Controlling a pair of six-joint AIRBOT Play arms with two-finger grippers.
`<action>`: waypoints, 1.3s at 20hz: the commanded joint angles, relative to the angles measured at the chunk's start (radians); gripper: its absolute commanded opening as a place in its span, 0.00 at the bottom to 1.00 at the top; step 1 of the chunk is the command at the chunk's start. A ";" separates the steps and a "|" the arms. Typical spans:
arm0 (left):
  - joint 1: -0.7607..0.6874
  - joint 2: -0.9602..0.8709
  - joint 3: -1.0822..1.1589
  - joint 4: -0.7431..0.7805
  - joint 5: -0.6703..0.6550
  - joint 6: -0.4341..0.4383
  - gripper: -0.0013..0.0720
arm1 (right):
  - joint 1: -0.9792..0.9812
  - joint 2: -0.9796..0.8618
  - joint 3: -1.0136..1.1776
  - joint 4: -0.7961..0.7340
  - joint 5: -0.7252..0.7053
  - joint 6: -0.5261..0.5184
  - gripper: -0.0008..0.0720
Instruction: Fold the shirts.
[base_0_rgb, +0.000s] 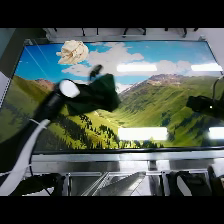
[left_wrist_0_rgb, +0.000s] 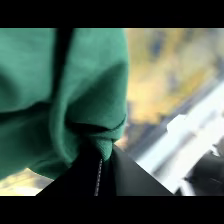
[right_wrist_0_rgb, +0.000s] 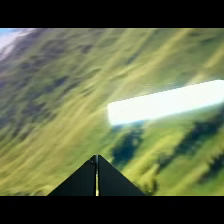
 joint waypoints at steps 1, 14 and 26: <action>-0.283 -0.122 0.040 -0.046 0.161 -0.077 0.03 | -0.173 0.001 0.000 -0.017 0.032 -0.060 0.05; -0.068 -0.042 0.168 0.291 -0.503 -0.017 0.93 | -0.194 -0.056 -0.001 0.029 0.034 -0.070 0.98; 0.501 0.224 -0.650 -0.017 -0.207 0.264 0.93 | -0.181 -0.053 -0.193 0.434 0.081 -0.159 0.98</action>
